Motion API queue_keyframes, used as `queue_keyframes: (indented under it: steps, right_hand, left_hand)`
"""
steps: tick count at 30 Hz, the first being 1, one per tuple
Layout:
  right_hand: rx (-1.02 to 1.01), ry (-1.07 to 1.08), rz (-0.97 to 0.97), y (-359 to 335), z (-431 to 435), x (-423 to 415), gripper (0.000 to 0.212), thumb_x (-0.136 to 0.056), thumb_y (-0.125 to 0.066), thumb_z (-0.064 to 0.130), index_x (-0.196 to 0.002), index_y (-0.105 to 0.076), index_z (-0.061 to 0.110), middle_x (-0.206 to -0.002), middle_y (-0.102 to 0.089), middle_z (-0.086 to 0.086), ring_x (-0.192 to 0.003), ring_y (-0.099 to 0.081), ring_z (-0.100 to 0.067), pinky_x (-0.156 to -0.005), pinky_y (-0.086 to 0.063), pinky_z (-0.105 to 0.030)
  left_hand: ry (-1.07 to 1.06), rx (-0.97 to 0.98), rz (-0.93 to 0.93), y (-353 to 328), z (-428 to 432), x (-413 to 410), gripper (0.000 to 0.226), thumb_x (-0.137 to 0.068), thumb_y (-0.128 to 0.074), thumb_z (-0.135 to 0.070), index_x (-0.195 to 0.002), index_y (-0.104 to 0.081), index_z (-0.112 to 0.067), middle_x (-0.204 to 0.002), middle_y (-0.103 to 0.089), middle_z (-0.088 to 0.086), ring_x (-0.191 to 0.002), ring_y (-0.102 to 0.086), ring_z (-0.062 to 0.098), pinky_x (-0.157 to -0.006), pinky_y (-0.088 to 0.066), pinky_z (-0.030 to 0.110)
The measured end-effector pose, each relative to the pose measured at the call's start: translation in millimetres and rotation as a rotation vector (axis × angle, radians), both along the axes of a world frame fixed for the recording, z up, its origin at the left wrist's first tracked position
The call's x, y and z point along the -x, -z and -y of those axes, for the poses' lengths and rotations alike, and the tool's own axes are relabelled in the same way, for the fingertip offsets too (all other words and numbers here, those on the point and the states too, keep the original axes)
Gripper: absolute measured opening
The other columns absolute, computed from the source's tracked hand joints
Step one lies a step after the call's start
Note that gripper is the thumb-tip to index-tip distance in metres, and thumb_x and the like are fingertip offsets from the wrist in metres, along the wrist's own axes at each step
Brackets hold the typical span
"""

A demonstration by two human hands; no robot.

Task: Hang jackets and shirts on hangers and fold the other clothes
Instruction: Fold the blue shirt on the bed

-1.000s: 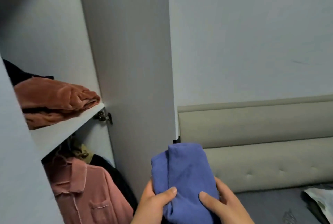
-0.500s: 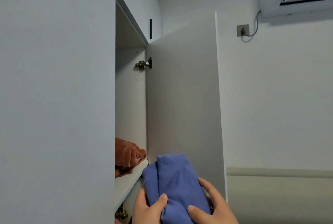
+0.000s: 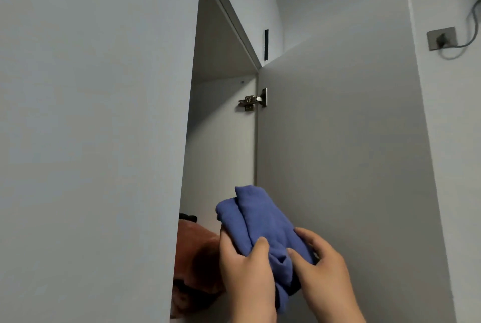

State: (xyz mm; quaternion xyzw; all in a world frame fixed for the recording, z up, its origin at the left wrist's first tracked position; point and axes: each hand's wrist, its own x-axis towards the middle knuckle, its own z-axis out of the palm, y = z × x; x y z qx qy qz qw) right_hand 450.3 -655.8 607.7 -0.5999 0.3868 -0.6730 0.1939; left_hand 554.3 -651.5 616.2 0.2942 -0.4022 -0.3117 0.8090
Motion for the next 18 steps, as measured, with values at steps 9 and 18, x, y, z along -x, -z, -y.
queue_keyframes:
  steps: [9, 18]
  right_hand:
    - [0.093, -0.293, -0.008, -64.1, 162.0, -57.5, 0.025, -0.083, -0.069, 0.008, -0.101, -0.065, 0.026, -0.099, -0.065, 0.018, -0.091, -0.060, 0.006, -0.075, -0.042, -0.004]
    - [-0.127, -0.288, -0.106, 23.3, 263.6, -141.4, 0.019, -0.079, -0.068, 0.013, -0.097, -0.075, 0.018, -0.093, -0.066, 0.005, -0.089, -0.059, -0.009, -0.075, -0.036, -0.001]
  left_hand:
    - [-0.617, -0.092, 0.202, -66.8, 99.9, -41.2, 0.076, -0.084, -0.054, 0.002, -0.145, -0.030, -0.037, -0.129, -0.057, -0.001, -0.095, -0.056, 0.018, -0.079, -0.046, 0.029]
    - [-0.857, -0.810, 0.853, -5.2, 171.5, -119.8, 0.056, -0.096, -0.045, -0.025, -0.146, -0.021, -0.022, -0.140, -0.044, 0.004, -0.117, -0.048, 0.016, -0.095, -0.039, 0.024]
